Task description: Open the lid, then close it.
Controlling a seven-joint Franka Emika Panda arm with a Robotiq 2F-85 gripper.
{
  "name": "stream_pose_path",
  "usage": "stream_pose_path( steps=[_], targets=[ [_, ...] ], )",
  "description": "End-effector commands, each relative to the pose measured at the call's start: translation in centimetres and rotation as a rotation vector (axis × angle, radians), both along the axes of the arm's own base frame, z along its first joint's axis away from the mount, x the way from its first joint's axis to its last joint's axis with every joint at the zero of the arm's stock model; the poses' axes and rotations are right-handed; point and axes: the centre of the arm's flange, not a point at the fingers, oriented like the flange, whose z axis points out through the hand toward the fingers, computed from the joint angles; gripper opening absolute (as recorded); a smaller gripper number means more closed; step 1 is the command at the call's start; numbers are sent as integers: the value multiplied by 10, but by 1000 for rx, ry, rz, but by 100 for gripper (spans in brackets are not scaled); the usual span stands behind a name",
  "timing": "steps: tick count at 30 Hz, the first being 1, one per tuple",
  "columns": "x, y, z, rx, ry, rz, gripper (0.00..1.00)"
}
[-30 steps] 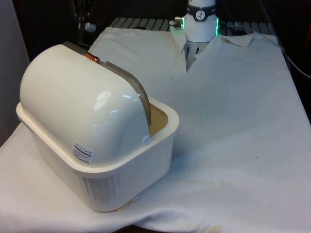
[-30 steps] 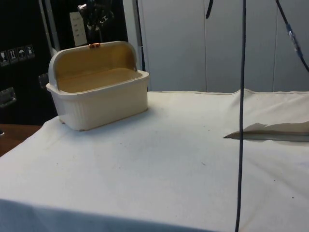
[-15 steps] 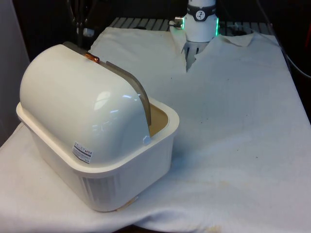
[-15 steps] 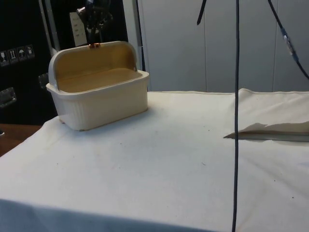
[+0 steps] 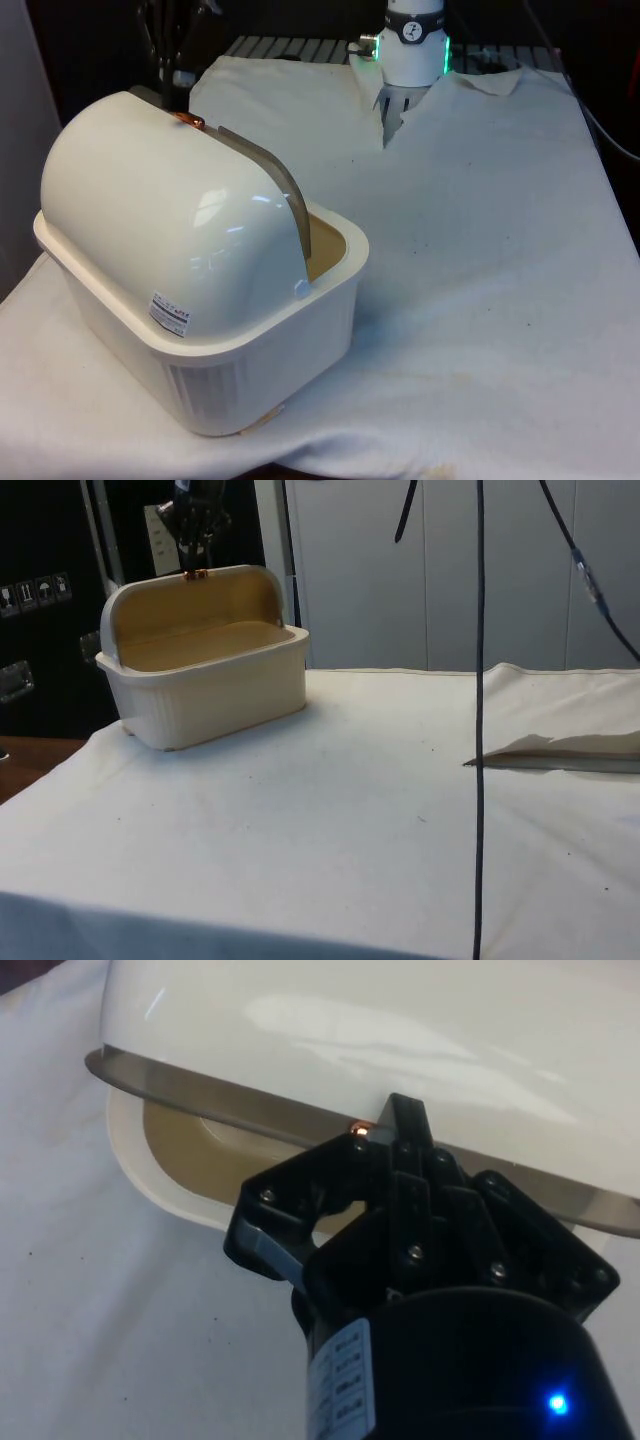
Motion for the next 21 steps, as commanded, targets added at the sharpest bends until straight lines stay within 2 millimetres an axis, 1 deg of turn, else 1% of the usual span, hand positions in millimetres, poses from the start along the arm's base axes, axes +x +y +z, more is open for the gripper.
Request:
stream_pose_path(
  steps=[1, 9, 13, 18, 19, 21],
  targets=[
    [1, 0, -2, 1, 18, -4, 0],
    [3, 3, -5, 4, 29, 6, 0],
    [4, 8, -9, 11, 49, 4, 0],
    [3, 13, -7, 25, 65, 11, 0],
    [4, 9, -7, 16, 54, 14, 0],
    [3, 17, -7, 32, 80, 18, 0]
  ],
)
